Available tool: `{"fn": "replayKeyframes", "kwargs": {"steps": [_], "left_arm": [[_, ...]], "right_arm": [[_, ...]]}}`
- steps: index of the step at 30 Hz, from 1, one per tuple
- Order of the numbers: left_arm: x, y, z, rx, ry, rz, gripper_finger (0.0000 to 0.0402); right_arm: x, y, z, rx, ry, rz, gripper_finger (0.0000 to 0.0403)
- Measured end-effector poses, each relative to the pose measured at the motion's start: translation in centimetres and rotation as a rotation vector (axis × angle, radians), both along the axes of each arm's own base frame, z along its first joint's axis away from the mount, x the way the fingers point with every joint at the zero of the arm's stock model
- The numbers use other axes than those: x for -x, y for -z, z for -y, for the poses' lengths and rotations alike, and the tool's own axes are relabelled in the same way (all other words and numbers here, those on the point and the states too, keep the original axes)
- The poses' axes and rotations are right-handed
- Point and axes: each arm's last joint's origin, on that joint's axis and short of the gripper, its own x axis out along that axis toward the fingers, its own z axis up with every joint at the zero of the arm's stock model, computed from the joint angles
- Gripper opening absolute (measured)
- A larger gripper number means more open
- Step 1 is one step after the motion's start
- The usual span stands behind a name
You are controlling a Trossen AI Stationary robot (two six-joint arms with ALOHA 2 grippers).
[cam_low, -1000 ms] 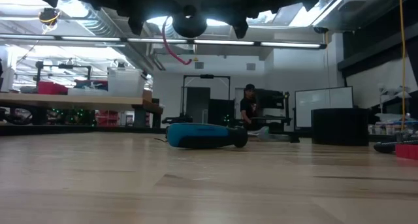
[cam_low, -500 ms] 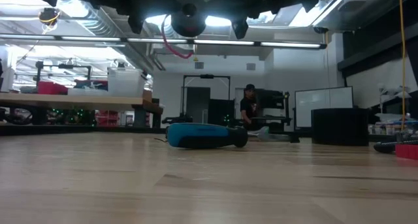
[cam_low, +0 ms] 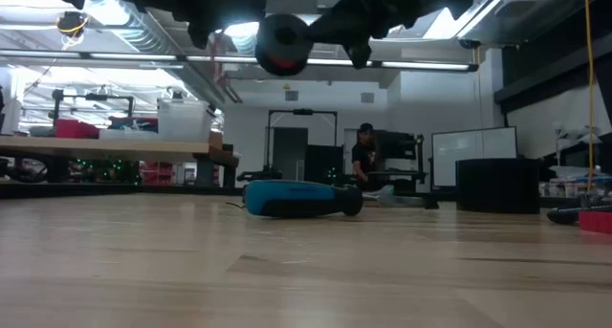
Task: Coil cords
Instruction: Uncoil the red wire from the spool
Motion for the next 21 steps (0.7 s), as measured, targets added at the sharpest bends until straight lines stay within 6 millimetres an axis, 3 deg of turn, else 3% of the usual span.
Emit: {"fn": "replayKeyframes", "kwargs": {"steps": [10,21], "left_arm": [[0.1,0.1,-0.2,-0.026,-0.06,-0.019,0.0125],[0.5,2.2,-0.3,0.224,-0.118,-0.167,0.0125]], "right_arm": [[0.3,0.6,0.0,0.013,0.01,-0.063,0.0001],[0.3,0.7,0.1,0.043,0.02,-0.076,0.0]]}}
